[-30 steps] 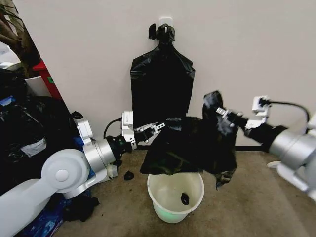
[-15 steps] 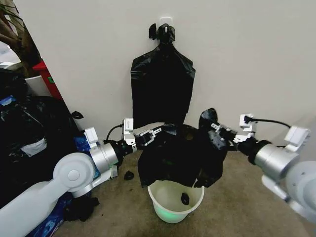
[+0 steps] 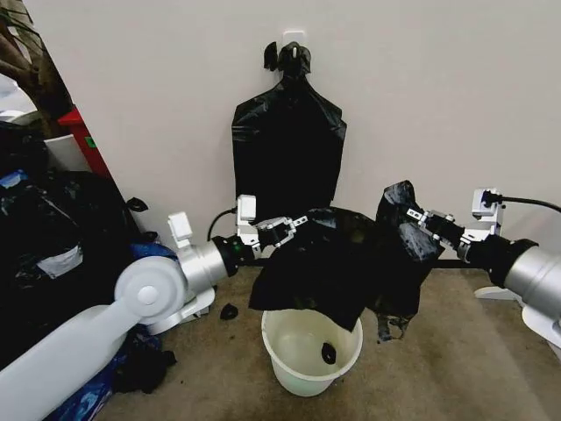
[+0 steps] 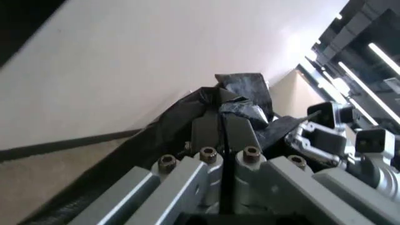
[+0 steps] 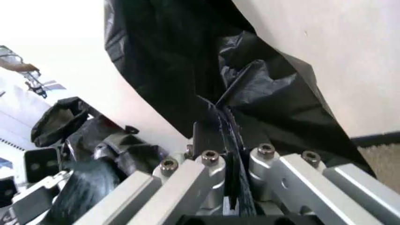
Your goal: Place the garbage bag over the trash bin.
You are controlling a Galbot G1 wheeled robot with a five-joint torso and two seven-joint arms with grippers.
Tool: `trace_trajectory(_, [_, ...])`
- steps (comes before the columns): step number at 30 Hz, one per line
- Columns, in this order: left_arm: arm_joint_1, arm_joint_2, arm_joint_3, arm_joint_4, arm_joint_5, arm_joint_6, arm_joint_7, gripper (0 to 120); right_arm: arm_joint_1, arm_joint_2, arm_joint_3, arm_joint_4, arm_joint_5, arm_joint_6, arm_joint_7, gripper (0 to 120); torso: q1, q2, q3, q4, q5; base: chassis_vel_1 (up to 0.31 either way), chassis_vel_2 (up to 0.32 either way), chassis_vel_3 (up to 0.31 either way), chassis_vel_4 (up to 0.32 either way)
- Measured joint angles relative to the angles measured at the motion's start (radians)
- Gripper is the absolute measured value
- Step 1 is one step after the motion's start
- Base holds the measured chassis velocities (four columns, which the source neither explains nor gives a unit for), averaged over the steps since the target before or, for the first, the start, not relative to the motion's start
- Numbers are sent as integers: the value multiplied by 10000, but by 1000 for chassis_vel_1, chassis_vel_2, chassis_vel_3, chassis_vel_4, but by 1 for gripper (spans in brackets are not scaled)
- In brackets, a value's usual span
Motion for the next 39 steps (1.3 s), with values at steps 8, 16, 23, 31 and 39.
trace_trajectory(8, [-890, -1218, 1768, 1157, 132, -30, -160, 0, -754, 707, 71, -1, -419, -248, 40, 0, 0, 0, 0, -2, 0, 0, 0, 0, 0])
trace_trajectory(16, [-504, -1623, 2216, 1463, 261, -300, -405, 0, -1032, 1293, -429, -3, -689, -332, 447, 0, 0, 0, 0, -3, -3, 0, 0, 0, 0])
trace_trajectory(23, [1301, -1151, 644, 1151, 826, -352, -203, 0, -883, 1503, -1202, -3, -1056, -280, 594, 0, 0, 0, 0, 1, -6, 0, 0, 0, 0])
trace_trajectory(31, [3383, -787, -1002, 1017, 2317, -375, 449, 0, -682, 1593, -2611, -1, -1657, -272, 1129, 0, 0, 0, 0, 1, -5, 0, 0, 0, 0])
trace_trajectory(39, [5214, -528, -1910, 206, 3516, -573, 786, 0, -825, 1866, -3846, -3, -2968, -9, 1225, 0, -1, 0, -1, 1, -5, 0, 0, 0, 0])
